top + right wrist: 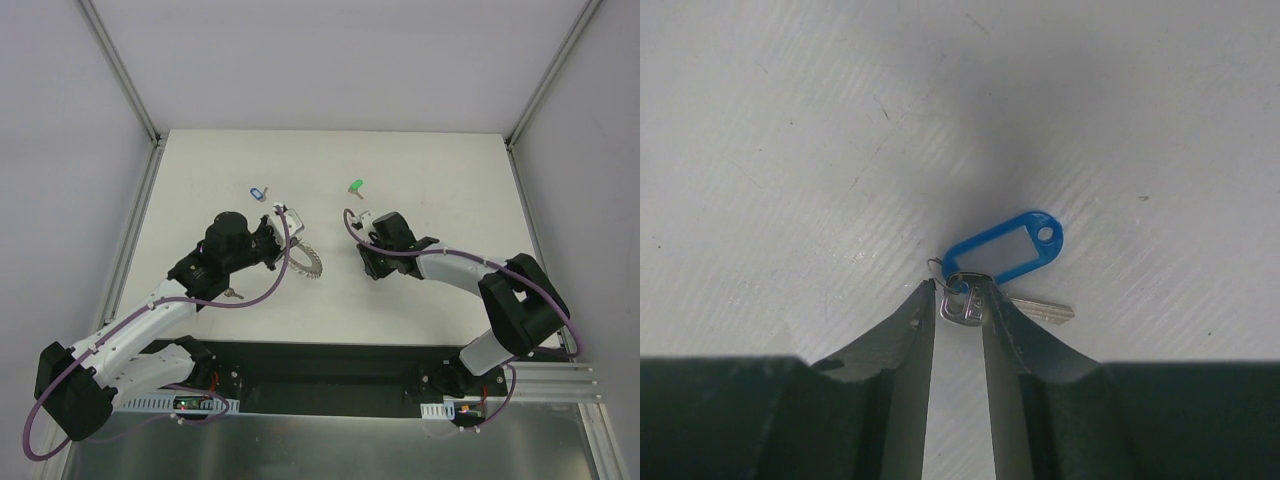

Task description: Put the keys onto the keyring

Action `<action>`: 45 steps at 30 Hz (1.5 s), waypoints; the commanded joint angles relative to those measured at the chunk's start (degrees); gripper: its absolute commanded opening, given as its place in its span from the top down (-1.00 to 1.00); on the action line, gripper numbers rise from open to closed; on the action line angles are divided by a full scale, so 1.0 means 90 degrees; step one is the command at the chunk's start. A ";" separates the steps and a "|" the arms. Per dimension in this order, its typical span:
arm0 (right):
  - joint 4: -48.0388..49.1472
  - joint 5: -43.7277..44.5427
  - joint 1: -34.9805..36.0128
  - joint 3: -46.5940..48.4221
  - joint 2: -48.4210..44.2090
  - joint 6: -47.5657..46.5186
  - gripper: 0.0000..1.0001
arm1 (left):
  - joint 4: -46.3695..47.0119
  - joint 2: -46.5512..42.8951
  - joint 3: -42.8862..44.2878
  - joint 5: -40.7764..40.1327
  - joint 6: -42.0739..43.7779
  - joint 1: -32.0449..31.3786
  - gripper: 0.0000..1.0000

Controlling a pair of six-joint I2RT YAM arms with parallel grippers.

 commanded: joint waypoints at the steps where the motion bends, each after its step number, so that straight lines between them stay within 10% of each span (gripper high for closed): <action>1: 0.0269 0.0030 -0.0027 -0.0082 -0.0044 0.0054 0.44 | 0.0261 -0.0162 -0.0009 -0.0130 -0.0056 -0.0071 1.00; 45: 0.0250 -0.0185 -0.0027 0.0133 -0.0073 -0.0024 0.48 | 0.0261 -0.0220 -0.0068 -0.0267 -0.0115 -0.0071 1.00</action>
